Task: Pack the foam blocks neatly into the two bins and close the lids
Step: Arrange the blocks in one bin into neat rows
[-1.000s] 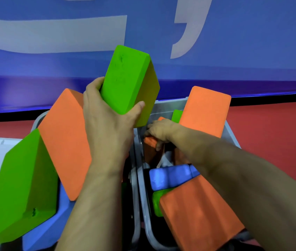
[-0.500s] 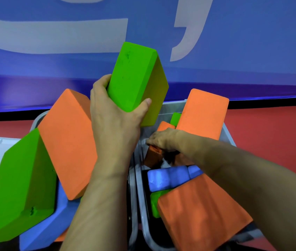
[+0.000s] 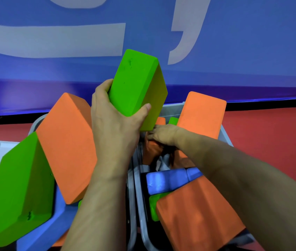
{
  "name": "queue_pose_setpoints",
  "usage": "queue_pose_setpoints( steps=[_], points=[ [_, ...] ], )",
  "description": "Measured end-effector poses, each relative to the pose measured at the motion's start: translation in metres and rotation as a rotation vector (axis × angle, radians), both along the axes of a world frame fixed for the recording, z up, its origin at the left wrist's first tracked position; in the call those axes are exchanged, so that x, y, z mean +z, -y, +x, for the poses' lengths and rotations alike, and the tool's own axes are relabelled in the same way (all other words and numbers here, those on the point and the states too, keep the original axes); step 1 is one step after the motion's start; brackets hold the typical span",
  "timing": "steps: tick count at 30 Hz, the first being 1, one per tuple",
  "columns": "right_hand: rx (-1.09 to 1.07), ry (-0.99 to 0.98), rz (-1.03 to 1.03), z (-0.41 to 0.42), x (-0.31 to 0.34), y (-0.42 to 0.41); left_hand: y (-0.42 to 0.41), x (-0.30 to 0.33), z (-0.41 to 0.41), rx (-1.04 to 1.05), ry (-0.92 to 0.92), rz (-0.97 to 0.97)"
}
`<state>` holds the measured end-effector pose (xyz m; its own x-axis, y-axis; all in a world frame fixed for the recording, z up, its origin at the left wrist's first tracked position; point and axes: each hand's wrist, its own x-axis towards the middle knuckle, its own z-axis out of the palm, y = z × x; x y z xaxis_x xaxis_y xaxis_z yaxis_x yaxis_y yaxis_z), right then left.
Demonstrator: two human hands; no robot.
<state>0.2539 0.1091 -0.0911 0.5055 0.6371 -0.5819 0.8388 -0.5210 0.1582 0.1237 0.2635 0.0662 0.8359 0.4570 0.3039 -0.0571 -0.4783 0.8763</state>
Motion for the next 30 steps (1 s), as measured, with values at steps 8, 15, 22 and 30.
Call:
queue_pose_setpoints(
  steps=[8, 15, 22, 30],
  points=[
    [-0.129, 0.024, -0.025, 0.004, -0.007, 0.002, -0.008, 0.002, -0.003, -0.067, -0.037, 0.026],
    [-0.267, 0.222, 0.073, 0.014, -0.006, 0.017, -0.021, 0.008, -0.005, -0.225, -0.164, 0.077],
    [-0.407, 0.03, 0.096, 0.005, 0.028, 0.039, -0.036, 0.01, -0.007, -0.278, -0.192, 0.179],
    [-1.289, -0.218, 1.263, -0.058, 0.079, 0.076, -0.021, 0.011, -0.012, -0.381, -0.296, 0.222]
  ],
)
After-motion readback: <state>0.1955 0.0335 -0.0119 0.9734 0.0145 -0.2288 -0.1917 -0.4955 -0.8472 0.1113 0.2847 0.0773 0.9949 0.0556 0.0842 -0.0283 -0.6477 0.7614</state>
